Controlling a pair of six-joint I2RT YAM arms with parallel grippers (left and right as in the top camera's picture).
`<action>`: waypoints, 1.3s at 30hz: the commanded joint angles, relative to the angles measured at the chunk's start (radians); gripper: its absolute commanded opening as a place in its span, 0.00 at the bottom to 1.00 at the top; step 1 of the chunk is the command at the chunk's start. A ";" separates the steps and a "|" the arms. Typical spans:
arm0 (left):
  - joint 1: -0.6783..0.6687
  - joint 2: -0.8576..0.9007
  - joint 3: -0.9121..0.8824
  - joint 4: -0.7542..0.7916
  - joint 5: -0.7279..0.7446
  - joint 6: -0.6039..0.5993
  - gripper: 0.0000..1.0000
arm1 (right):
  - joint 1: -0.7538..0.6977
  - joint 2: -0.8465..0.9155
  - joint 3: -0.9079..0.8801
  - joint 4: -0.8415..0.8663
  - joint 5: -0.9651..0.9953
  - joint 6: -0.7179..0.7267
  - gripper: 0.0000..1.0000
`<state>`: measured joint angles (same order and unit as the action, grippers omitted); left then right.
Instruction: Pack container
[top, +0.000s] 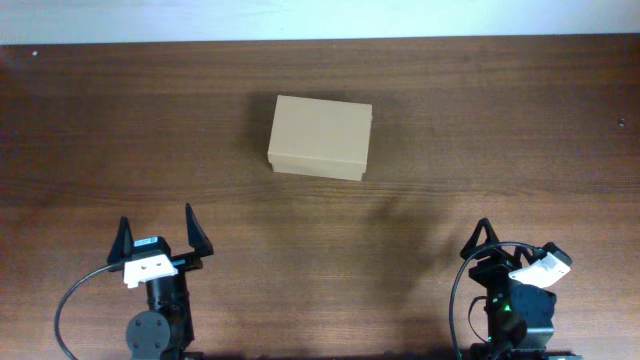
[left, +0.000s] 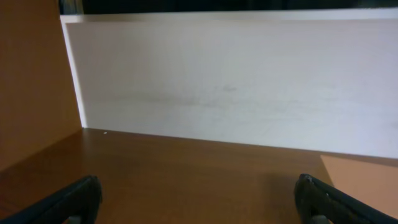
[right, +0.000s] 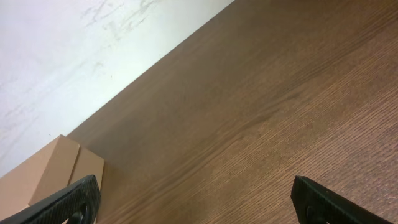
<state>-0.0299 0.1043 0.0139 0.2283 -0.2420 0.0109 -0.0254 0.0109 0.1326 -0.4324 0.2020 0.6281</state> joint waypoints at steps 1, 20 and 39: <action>0.025 -0.011 -0.006 -0.002 0.010 0.005 1.00 | -0.001 -0.008 -0.008 0.003 0.013 0.002 0.99; 0.035 -0.001 -0.004 -0.292 0.013 0.005 1.00 | -0.001 -0.008 -0.008 0.003 0.013 0.002 1.00; 0.035 -0.001 -0.004 -0.292 0.014 0.005 1.00 | -0.001 -0.008 -0.008 0.003 0.013 0.002 0.99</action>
<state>0.0017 0.1066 0.0097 -0.0551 -0.2359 0.0109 -0.0254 0.0109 0.1326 -0.4324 0.2020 0.6281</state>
